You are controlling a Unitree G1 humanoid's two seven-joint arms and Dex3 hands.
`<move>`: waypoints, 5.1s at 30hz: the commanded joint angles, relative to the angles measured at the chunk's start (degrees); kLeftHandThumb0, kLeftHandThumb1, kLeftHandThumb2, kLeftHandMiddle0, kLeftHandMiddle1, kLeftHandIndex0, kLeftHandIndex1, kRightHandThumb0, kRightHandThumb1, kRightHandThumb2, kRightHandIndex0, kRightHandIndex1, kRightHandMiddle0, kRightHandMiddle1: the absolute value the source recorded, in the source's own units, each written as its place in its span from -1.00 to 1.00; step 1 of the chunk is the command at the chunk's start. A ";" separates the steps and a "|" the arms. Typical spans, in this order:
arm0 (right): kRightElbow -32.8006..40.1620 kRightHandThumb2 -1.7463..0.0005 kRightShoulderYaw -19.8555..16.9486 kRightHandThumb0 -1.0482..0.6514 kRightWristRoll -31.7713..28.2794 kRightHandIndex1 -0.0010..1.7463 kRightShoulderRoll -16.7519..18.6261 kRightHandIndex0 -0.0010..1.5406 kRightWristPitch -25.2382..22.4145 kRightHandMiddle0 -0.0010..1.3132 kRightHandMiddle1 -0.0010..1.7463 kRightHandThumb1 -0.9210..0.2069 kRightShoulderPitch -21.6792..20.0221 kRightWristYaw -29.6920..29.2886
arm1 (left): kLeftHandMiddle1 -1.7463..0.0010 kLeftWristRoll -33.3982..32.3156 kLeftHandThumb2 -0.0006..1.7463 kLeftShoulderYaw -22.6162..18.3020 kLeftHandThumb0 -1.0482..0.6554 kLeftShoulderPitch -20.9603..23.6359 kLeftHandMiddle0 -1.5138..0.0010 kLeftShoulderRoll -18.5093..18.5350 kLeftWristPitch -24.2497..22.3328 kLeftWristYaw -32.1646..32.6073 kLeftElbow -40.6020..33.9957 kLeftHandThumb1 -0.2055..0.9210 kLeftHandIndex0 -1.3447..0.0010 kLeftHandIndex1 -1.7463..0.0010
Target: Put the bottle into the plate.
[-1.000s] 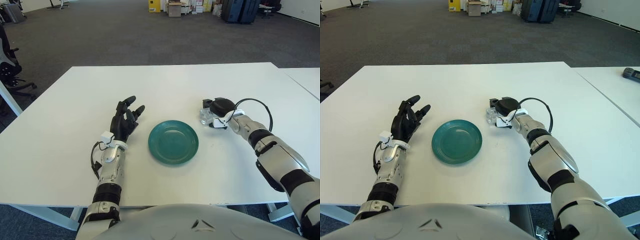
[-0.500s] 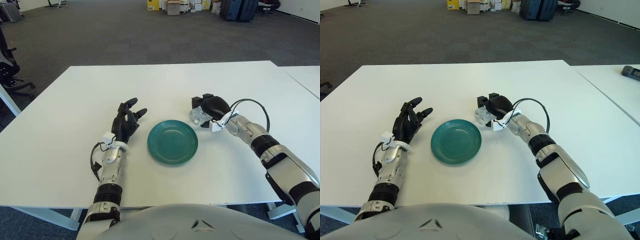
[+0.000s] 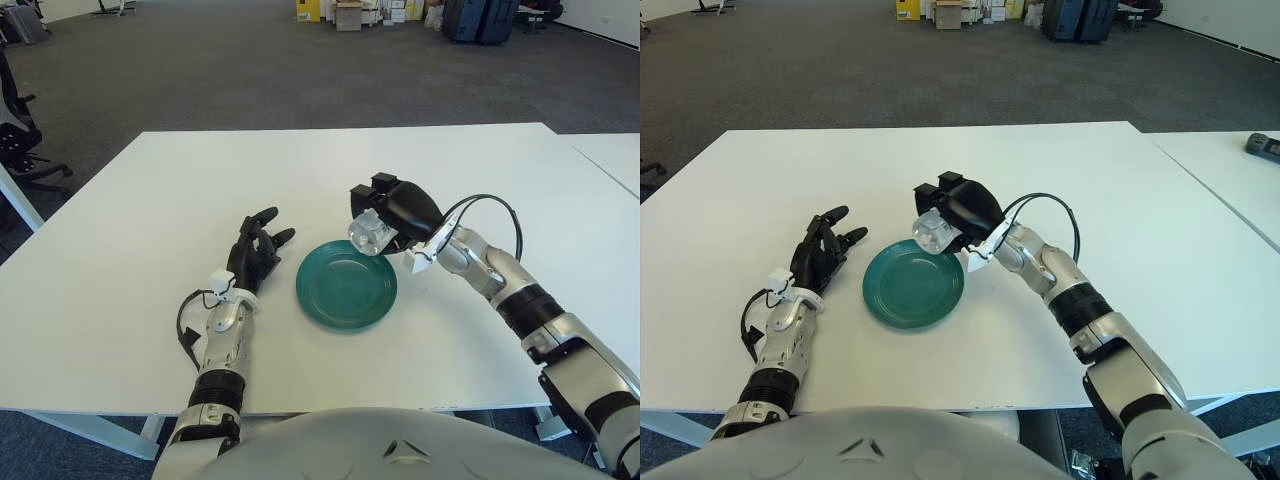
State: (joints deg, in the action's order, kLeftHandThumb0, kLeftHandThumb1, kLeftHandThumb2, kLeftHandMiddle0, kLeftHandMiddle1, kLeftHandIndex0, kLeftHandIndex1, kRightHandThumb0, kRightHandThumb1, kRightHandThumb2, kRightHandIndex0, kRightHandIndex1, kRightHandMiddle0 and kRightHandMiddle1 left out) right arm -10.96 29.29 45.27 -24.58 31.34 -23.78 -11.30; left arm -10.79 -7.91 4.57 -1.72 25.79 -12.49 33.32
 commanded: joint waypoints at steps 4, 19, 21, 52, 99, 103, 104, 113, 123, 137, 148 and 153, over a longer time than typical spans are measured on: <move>9.20 -0.89 -1.87 0.23 0.93 0.93 0.54 0.11 -0.22 -0.06 1.00 0.62 1.22 2.32 | 0.45 -0.02 0.09 -1.00 -0.71 2.66 0.38 0.66 -0.86 0.61 4.70 1.00 0.86 -0.09; 10.86 -0.94 -0.93 0.23 3.49 0.85 1.49 0.21 0.87 0.01 1.00 0.73 3.02 6.44 | 0.92 -1.73 0.10 -1.99 -0.75 3.64 0.64 0.09 -4.34 -0.51 7.53 1.00 1.00 0.22; 10.59 -0.95 -0.73 0.23 4.09 0.84 1.62 0.22 1.18 0.02 1.00 0.75 3.03 6.33 | 0.94 -2.19 0.10 -2.23 -0.75 3.81 0.66 -0.04 -4.63 -0.70 7.88 1.00 1.00 0.27; 9.20 -0.95 -0.92 0.23 -3.35 0.85 2.36 0.22 3.10 0.02 1.00 0.74 5.49 16.48 | 0.99 0.85 0.09 -2.20 -0.80 6.54 0.80 1.56 1.47 -0.32 15.55 1.00 1.00 0.57; -9.34 0.45 -2.18 -0.86 -13.83 -0.60 4.26 -0.69 13.63 -1.00 0.17 -1.00 0.46 23.48 | 0.97 -0.99 0.12 -1.77 -0.80 2.38 0.65 1.44 6.54 -6.11 8.94 1.00 1.00 0.31; -9.16 0.37 -2.38 -0.93 -12.82 -0.78 4.12 -0.74 13.45 -1.00 0.14 -1.00 0.69 23.07 | 0.96 -1.02 0.10 -1.71 -0.77 1.85 0.60 1.28 6.01 -6.17 7.94 1.00 1.00 0.23; -9.15 0.35 -2.41 -0.94 -12.69 -0.81 4.11 -0.75 13.44 -1.00 0.13 -1.00 0.72 23.01 | 0.96 -1.07 0.09 -1.71 -0.77 1.78 0.59 1.25 5.86 -6.23 7.80 1.00 1.00 0.22; -8.16 0.15 -3.02 -1.00 -10.33 -0.97 3.22 -0.89 11.65 -1.00 -0.24 -1.00 1.43 21.78 | 0.96 -3.10 0.05 -1.83 -0.73 1.18 0.54 1.14 3.81 -8.48 5.91 1.00 1.00 0.17; -8.51 0.11 -4.70 -1.00 -12.60 -1.00 3.66 -0.96 10.69 -1.00 -0.50 -1.00 2.50 21.10 | 0.96 -3.72 0.07 -2.17 -0.73 0.98 0.51 0.92 4.95 -9.79 5.72 1.00 1.00 0.11; -15.79 0.21 -19.10 -0.91 -30.58 -0.89 10.40 -0.53 6.60 -1.00 -0.14 -1.00 5.40 12.74 | 0.98 -4.80 0.02 -2.78 -0.74 1.14 0.52 0.86 3.71 -10.02 6.05 1.00 1.00 0.16; -38.91 0.22 -31.90 -0.61 -41.87 -0.97 14.29 -0.58 4.89 -1.00 -0.36 -1.00 2.41 5.64 | 0.99 -3.18 0.03 -2.58 -0.77 0.72 0.53 1.83 3.74 -9.05 6.06 1.00 1.00 0.20; -41.48 0.16 -33.29 -0.54 -42.05 -0.99 17.38 -0.64 4.43 -1.00 -0.44 -1.00 3.98 1.43 | 0.99 -3.46 0.03 -2.83 -0.75 0.73 0.52 1.79 3.29 -9.10 6.07 1.00 1.00 0.22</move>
State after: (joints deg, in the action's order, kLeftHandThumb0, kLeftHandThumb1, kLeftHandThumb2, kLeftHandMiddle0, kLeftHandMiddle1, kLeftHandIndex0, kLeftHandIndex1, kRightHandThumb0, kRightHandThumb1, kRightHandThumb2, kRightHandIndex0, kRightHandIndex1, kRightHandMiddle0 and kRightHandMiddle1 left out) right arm -51.12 -3.73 3.48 -9.93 35.71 -19.41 -8.69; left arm -14.16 -10.42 6.26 -0.20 29.64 -22.04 38.47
